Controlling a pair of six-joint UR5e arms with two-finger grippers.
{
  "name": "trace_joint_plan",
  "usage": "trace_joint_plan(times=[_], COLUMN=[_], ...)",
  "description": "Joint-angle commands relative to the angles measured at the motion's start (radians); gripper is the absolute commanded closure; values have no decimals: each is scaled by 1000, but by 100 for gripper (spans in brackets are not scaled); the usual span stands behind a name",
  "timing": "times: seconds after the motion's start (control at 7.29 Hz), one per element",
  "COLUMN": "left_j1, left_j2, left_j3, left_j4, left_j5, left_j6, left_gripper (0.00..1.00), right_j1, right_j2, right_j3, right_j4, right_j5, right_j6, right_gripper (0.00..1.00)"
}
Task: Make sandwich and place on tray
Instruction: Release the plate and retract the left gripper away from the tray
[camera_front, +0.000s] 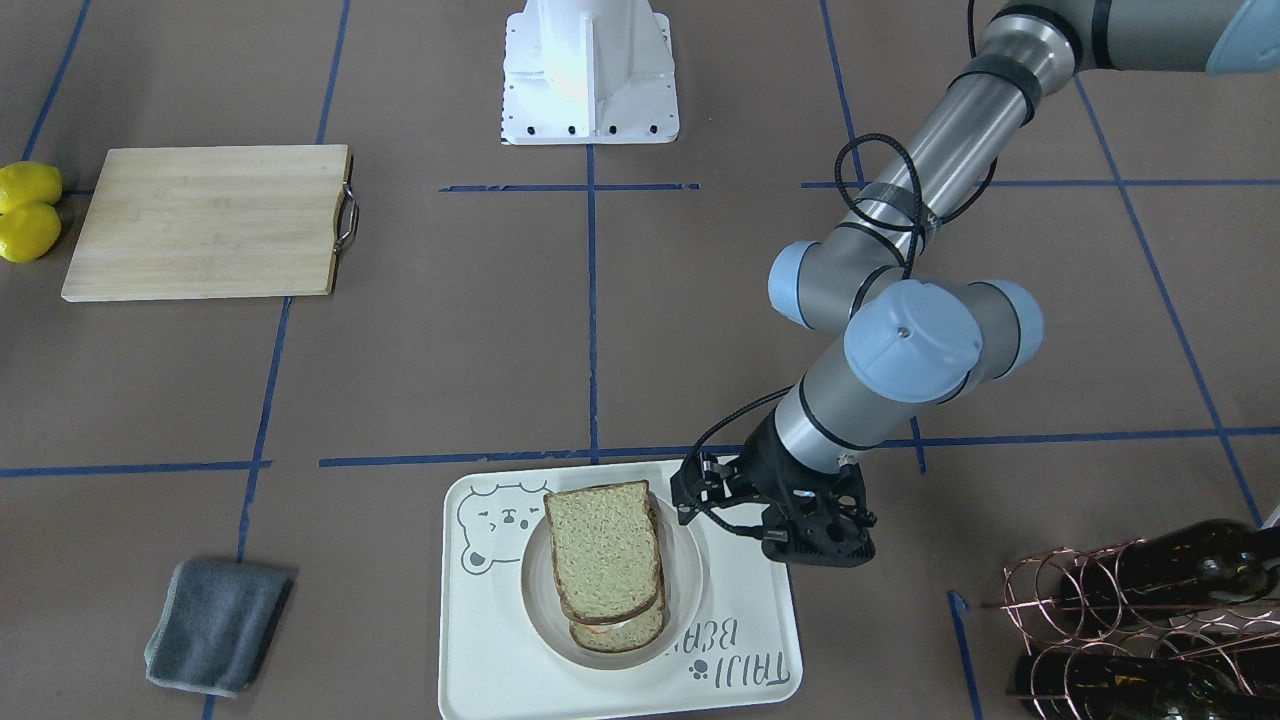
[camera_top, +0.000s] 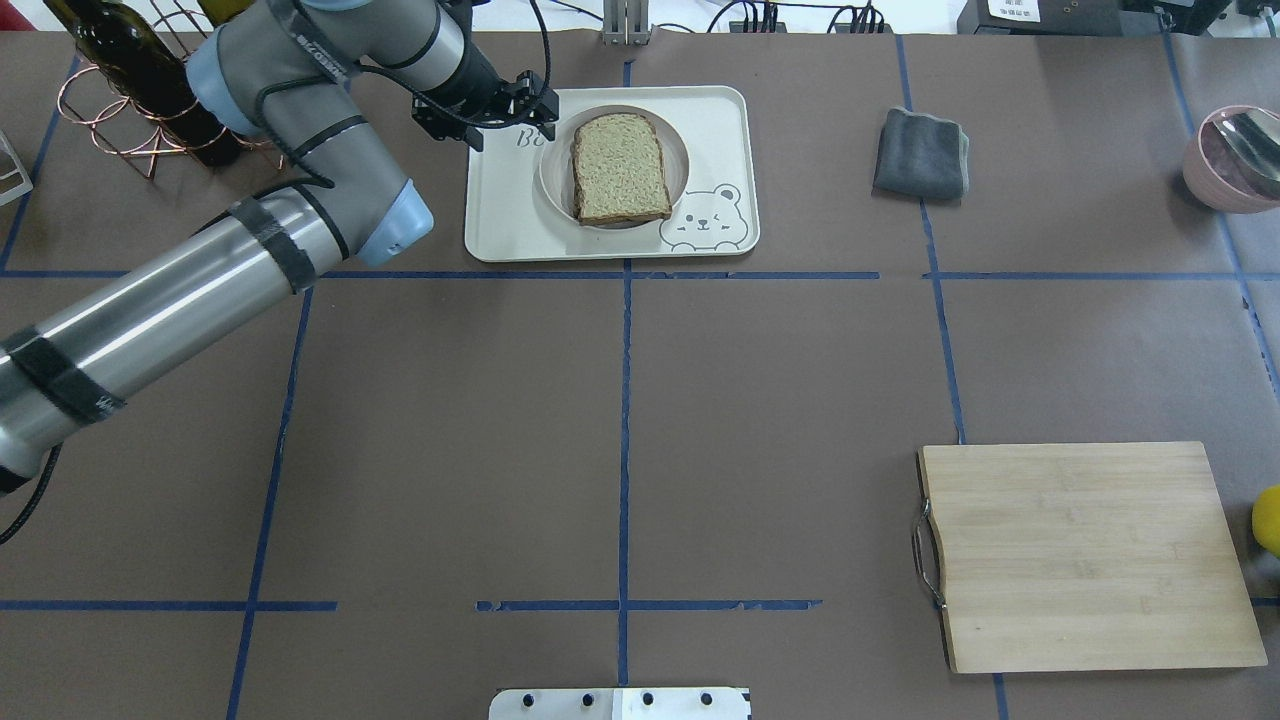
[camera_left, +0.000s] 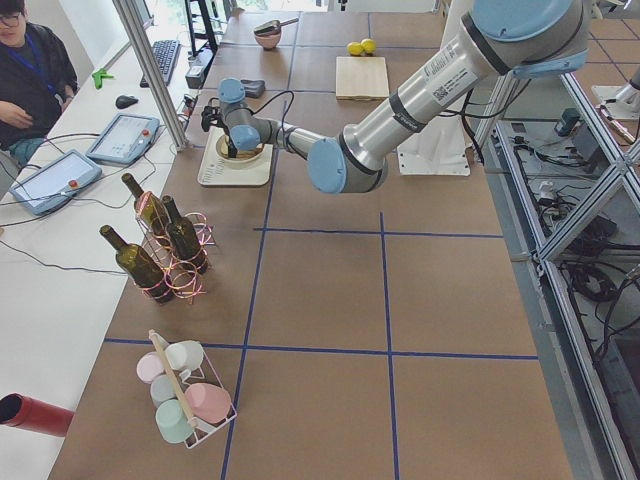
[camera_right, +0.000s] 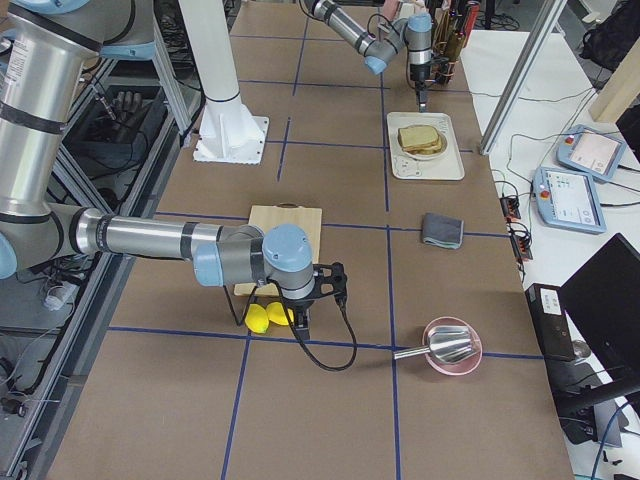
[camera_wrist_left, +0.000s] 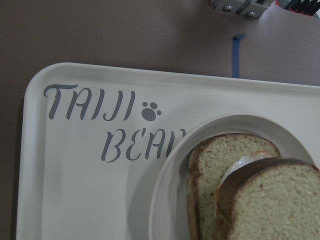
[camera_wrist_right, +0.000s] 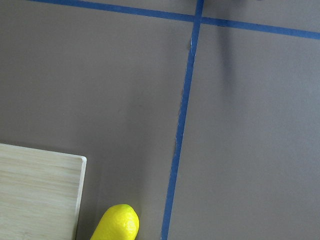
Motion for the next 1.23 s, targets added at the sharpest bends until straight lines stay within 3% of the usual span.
trace_joint_plan(times=[0.0,0.27,0.55,1.1], left_j1=[-34,-95,-167,-392], left_j2=[196,350,492,781], left_j3=[-281,-530,-669,-682], left_j4=[99,275,369,372], left_j5=[-32,-49,-49,-63], left_j6=[113,284,508,942], left_gripper=[0,0,0,0], right_j1=[0,0,0,0], right_j2=[0,23,32,54], right_j3=[0,-23,-29,-45], right_j4=[-1,-1,-1,-4], right_j5=[-15,-32,-29,-26], right_j6=[1,0,1,3], right_gripper=[0,0,0,0])
